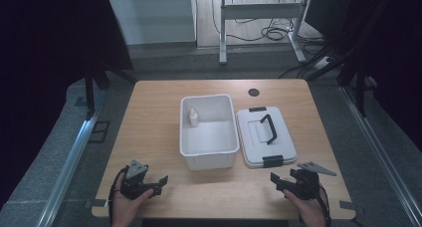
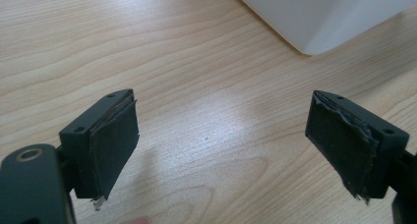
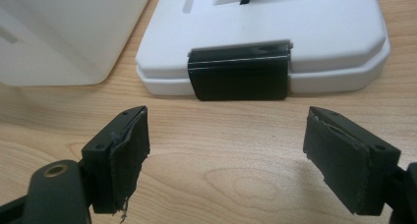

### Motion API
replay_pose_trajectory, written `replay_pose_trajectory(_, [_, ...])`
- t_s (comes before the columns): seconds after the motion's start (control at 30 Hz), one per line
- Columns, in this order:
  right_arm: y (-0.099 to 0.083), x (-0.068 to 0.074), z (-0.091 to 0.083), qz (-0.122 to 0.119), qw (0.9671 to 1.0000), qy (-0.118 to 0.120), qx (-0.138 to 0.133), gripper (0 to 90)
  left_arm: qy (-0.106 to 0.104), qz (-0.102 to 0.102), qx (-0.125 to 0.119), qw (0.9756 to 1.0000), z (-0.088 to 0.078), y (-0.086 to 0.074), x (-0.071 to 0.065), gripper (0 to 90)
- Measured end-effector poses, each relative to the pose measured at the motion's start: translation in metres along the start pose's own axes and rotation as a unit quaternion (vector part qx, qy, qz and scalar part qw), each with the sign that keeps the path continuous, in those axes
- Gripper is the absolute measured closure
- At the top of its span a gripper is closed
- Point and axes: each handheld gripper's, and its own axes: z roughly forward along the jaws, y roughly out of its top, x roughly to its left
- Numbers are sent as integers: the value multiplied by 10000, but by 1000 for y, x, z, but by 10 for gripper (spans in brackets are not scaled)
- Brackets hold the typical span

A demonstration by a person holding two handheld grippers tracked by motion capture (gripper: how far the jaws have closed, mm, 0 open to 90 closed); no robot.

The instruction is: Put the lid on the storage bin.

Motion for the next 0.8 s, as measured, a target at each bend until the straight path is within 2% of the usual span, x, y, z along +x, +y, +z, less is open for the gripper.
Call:
replay_pose_trajectory(0.5, [4,1,-8,-6,10000,-52,55,186,-2,-28,25,10000,1,-1,1,127])
replay_pose_trajectory(0.67, [16,0,-20,7,9999,-3,161,192,13,-30,66,10000,1,-1,-2,128])
replay_pose_trajectory(0.8, [31,4,-24,-140,9994,-170,265,192,-7,0,105,9999,2,-1,-4,127])
